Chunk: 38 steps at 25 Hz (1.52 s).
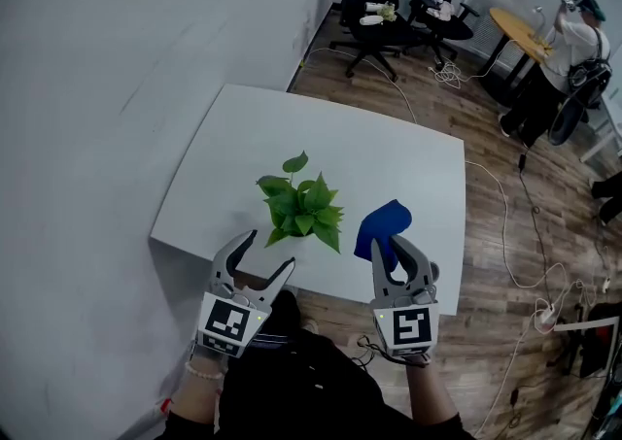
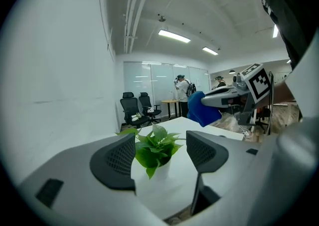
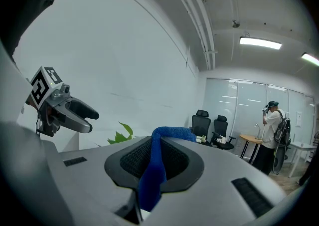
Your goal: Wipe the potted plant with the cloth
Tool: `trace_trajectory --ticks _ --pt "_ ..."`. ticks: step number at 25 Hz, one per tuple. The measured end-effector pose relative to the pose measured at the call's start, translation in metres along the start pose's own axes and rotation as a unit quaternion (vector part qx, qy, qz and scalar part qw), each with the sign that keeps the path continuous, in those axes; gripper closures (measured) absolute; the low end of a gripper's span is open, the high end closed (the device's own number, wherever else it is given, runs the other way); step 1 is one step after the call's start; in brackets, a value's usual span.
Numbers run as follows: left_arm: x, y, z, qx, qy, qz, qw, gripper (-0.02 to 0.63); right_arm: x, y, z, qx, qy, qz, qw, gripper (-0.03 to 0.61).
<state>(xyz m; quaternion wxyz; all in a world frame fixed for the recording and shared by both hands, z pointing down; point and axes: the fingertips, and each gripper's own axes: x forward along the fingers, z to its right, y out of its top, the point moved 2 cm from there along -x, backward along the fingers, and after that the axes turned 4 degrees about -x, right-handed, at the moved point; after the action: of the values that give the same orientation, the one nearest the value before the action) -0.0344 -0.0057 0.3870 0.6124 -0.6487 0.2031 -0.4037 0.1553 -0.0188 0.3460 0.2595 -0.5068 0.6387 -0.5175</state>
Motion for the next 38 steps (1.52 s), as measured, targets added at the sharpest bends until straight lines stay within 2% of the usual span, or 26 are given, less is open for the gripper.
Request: trace_trajectory --ticks 4,6,10,13,19,22,32,38 --pt "0.02 -0.023 -0.006 0.022 -0.02 -0.034 0.999 0.272 0.021 -0.004 0.002 -0.011 0.02 -0.002 1.0 0.503" --pt "0.03 -0.033 -0.012 0.019 -0.019 -0.042 0.9988 0.26 0.034 -0.01 0.002 -0.017 0.03 -0.009 0.999 0.503" --pt "0.047 -0.037 -0.025 0.007 -0.033 -0.046 0.9984 0.255 0.06 -0.017 0.009 -0.022 0.041 -0.01 0.999 0.503" --pt "0.057 -0.037 -0.03 0.013 -0.058 -0.049 0.997 0.25 0.081 -0.023 0.015 -0.021 0.053 -0.03 0.998 0.503" --pt "0.069 -0.066 -0.037 0.019 -0.09 -0.087 0.992 0.248 0.127 -0.034 0.023 -0.039 0.086 -0.042 0.995 0.503" --pt "0.072 -0.075 -0.036 0.028 -0.103 -0.097 0.9896 0.247 0.145 -0.04 0.022 -0.05 0.117 -0.04 0.991 0.503" --pt "0.092 -0.106 -0.038 0.023 -0.121 -0.12 0.9851 0.245 0.203 -0.066 0.005 -0.033 0.254 -0.046 0.966 0.503" --pt "0.104 -0.108 -0.042 0.027 -0.13 -0.127 0.983 0.245 0.227 -0.074 -0.019 -0.051 0.33 -0.07 0.94 0.503"
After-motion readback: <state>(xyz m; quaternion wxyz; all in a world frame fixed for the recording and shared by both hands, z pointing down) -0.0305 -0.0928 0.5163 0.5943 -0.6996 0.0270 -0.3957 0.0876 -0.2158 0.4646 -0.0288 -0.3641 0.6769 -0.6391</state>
